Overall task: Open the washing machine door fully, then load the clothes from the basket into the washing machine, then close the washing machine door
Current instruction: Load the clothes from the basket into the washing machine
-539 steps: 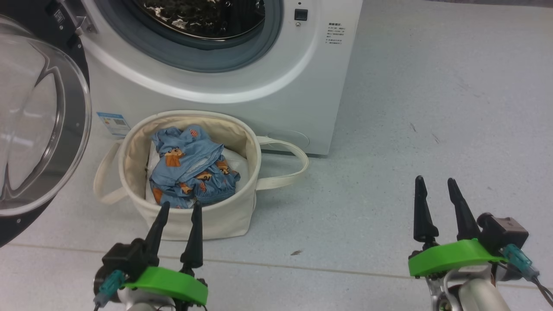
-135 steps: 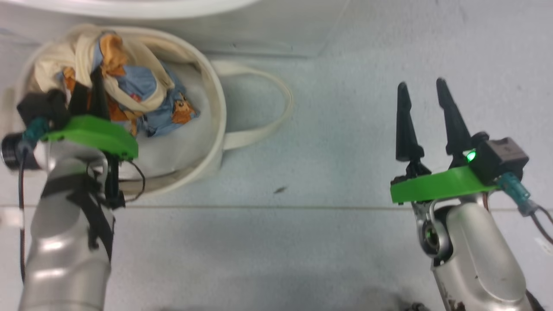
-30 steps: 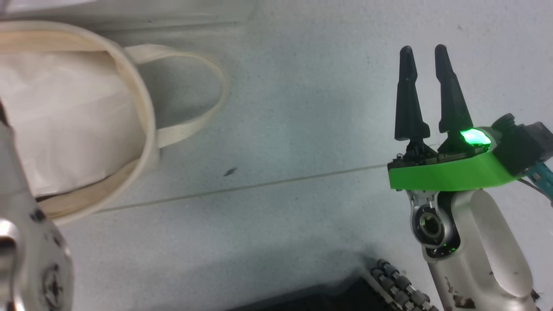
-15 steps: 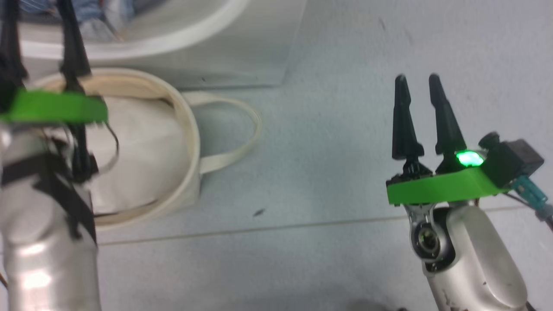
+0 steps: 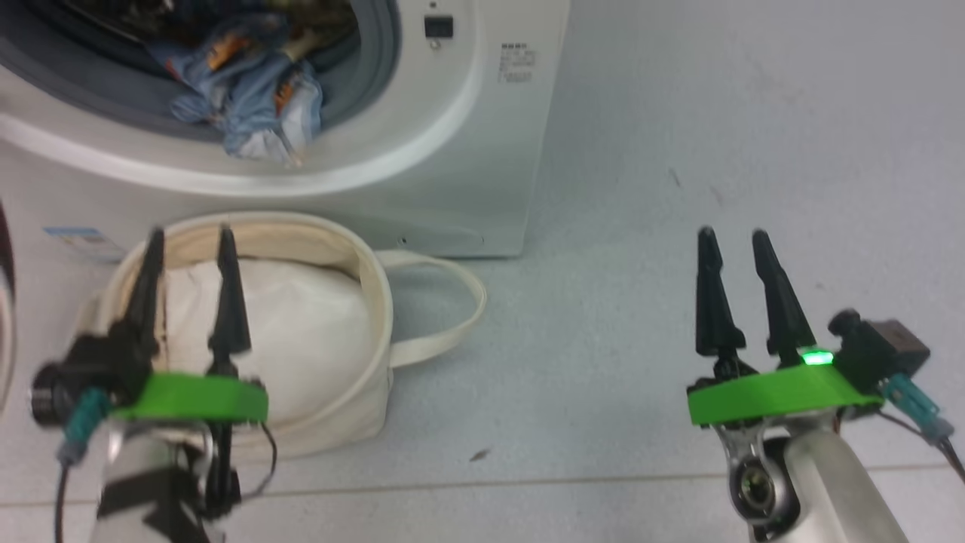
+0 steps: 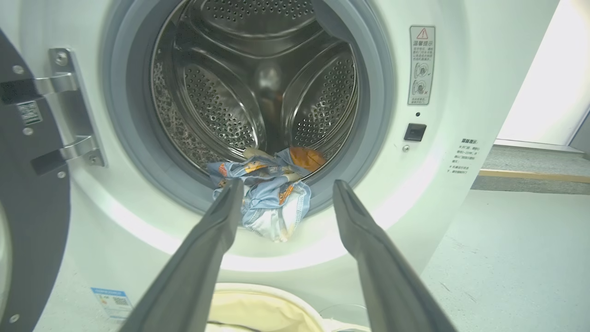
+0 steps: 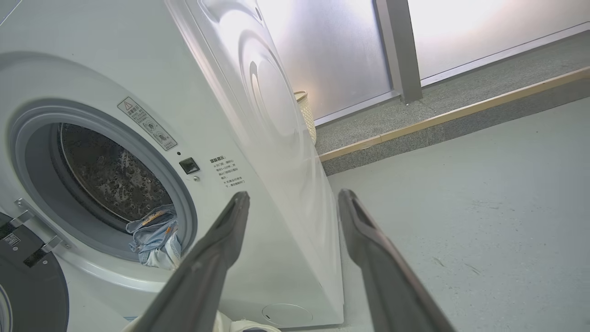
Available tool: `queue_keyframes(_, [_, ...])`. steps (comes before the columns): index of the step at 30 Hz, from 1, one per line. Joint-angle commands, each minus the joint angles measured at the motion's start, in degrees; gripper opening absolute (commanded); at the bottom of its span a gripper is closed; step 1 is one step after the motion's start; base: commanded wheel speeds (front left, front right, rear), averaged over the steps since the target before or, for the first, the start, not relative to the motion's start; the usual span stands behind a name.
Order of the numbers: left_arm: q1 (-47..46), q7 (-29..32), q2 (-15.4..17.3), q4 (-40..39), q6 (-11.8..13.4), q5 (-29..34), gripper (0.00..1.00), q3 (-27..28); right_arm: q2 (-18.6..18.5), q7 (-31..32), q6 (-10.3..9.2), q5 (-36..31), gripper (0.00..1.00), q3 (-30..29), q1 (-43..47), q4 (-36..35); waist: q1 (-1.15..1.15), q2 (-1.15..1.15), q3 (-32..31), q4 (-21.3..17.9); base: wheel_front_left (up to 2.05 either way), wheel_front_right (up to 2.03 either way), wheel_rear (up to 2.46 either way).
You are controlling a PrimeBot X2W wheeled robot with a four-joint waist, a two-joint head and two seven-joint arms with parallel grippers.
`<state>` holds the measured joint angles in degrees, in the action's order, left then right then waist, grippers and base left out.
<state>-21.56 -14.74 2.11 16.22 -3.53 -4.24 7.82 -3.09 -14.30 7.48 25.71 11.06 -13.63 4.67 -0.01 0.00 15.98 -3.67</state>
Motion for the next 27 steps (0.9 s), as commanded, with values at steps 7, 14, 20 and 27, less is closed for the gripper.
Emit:
queue_keyframes(7, [7.6, -0.3, 0.8, -4.9, 4.2, 3.1, 1.00, -2.8, 0.2, -0.7, 0.01, -0.2, 1.00, 1.1, 2.5, -1.1, 0.01, 0.00, -4.4, 0.7, 0.00, 0.00, 0.00])
queue_keyframes(14, [9.8, -0.3, 0.8, -5.2, 6.4, 0.8, 1.00, -5.2, 0.2, -0.7, 0.01, -0.7, 1.00, 1.3, 3.4, -0.7, 0.01, 0.00, -6.0, 1.1, 0.00, 0.00, 0.00])
queue_keyframes(20, [10.2, -0.3, 0.8, -5.1, 6.6, -0.3, 1.00, -6.1, 0.2, -0.7, 0.01, -0.5, 1.00, 1.7, 3.7, -0.8, 0.01, 0.00, -6.6, 0.9, 0.00, 0.00, 0.00])
queue_keyframes(27, [10.2, -0.3, 0.8, -4.8, 6.2, -3.5, 1.00, -6.3, 0.2, -0.7, 0.01, -0.5, 1.00, 1.8, 3.8, -0.6, 0.01, 0.00, -6.6, 0.4, 0.00, 0.00, 0.00])
